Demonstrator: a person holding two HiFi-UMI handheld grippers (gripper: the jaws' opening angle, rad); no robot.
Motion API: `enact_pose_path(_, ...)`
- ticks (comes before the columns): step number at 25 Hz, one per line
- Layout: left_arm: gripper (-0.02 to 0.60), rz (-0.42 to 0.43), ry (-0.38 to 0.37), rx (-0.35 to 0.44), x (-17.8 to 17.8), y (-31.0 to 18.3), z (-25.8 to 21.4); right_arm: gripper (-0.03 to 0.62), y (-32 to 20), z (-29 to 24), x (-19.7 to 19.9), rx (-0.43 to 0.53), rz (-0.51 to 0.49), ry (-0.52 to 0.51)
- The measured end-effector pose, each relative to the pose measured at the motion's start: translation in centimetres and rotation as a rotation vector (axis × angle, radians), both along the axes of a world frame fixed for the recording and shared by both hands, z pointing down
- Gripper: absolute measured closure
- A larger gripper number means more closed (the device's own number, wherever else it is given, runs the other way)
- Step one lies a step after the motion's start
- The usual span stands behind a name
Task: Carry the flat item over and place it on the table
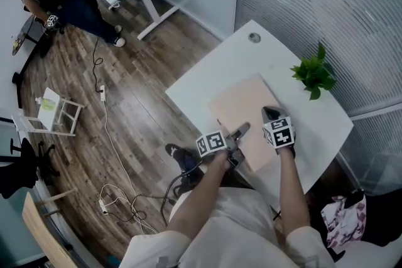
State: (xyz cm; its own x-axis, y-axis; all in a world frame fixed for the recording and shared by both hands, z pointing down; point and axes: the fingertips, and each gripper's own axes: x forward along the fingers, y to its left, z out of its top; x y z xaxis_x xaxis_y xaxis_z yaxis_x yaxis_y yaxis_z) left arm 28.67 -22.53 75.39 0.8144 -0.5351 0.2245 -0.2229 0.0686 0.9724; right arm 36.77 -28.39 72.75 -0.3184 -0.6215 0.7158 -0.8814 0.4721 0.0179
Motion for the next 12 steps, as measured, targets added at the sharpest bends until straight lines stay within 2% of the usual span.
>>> enact_pose_path(12,0.278,-0.009,-0.028,-0.013,-0.70,0.47,-0.45,0.592,-0.53,-0.10,-0.20,0.017,0.030,0.011)
